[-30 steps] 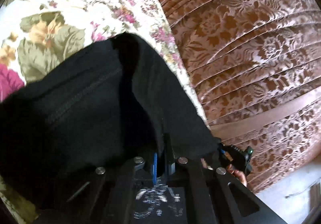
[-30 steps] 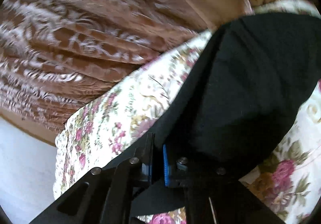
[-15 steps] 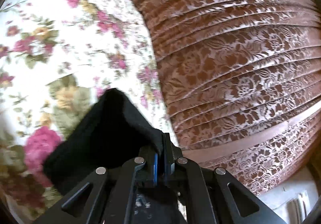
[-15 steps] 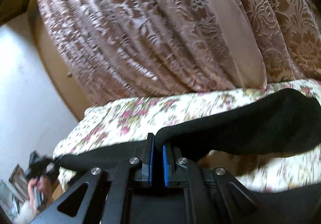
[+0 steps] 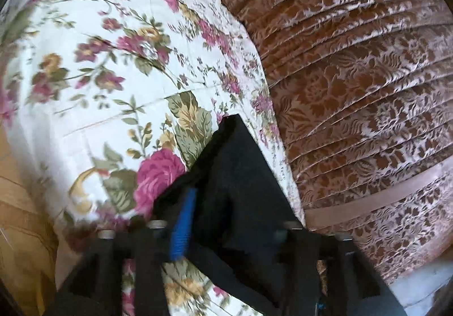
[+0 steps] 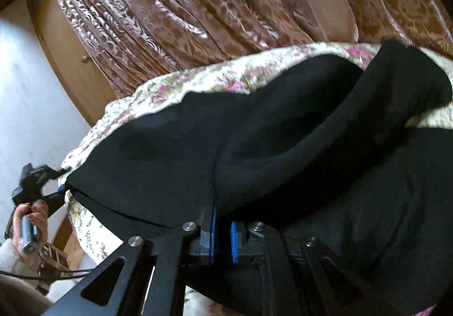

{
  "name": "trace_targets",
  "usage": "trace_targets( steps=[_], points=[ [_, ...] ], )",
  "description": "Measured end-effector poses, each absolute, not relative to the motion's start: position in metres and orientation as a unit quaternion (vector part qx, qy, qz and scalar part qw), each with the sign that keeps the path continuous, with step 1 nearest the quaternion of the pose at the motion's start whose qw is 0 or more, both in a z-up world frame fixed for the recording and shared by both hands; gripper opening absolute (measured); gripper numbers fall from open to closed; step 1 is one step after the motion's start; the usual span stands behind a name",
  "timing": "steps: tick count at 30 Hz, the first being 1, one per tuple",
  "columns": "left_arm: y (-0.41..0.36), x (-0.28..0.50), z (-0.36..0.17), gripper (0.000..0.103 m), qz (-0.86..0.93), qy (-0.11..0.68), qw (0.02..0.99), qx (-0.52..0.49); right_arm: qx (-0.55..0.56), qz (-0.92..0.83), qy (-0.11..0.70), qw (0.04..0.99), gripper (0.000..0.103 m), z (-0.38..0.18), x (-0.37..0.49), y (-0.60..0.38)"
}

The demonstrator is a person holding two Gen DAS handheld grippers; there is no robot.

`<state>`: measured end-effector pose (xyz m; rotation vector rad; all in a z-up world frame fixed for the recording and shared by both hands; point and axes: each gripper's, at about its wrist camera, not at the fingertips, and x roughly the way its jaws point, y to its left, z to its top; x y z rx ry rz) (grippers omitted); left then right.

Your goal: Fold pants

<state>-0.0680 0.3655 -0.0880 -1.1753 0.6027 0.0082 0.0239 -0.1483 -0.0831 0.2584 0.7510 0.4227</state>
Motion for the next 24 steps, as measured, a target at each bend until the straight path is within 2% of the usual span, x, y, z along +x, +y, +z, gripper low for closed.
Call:
trace_targets(
  steps=[6, 8, 13, 14, 17, 19, 21, 22, 23, 24],
  points=[
    [0.350, -0.092, -0.074, 0.051, -0.008, 0.274, 0.794, -0.542, 0.147, 0.206, 0.357, 0.899, 0.007, -0.089, 0.017, -0.155],
    [0.338, -0.090, -0.075, 0.041, -0.032, 0.289, 0.789, -0.542, 0.150, 0.207, 0.356, 0.899, 0.007, -0.089, 0.017, -0.156],
    [0.311, -0.071, -0.085, 0.042, -0.052, 0.340, 0.780, -0.523, 0.158, 0.207, 0.359, 0.896, 0.008, -0.089, 0.017, -0.157],
    [0.308, -0.067, -0.088, 0.047, -0.041, 0.351, 0.781, -0.516, 0.160, 0.207, 0.361, 0.895, 0.012, -0.088, 0.018, -0.157],
    [0.309, -0.059, -0.095, 0.048, -0.026, 0.343, 0.774, -0.532, 0.176, 0.205, 0.366, 0.890, 0.027, -0.086, 0.019, -0.162],
    [0.309, -0.054, -0.093, 0.047, -0.032, 0.322, 0.773, -0.545, 0.191, 0.197, 0.364, 0.890, 0.030, -0.082, 0.019, -0.168],
    [0.307, -0.047, -0.088, 0.036, -0.026, 0.314, 0.784, -0.535, 0.197, 0.180, 0.359, 0.894, 0.036, -0.077, 0.019, -0.173],
    [0.305, -0.044, -0.087, 0.020, -0.018, 0.316, 0.791, -0.524, 0.202, 0.174, 0.358, 0.895, 0.043, -0.076, 0.020, -0.177],
    [0.303, -0.041, -0.086, 0.009, -0.009, 0.319, 0.798, -0.512, 0.205, 0.173, 0.359, 0.894, 0.048, -0.076, 0.022, -0.179],
    [0.301, -0.038, -0.086, 0.008, -0.003, 0.325, 0.803, -0.500, 0.210, 0.169, 0.362, 0.893, 0.049, -0.076, 0.024, -0.182]
  ],
)
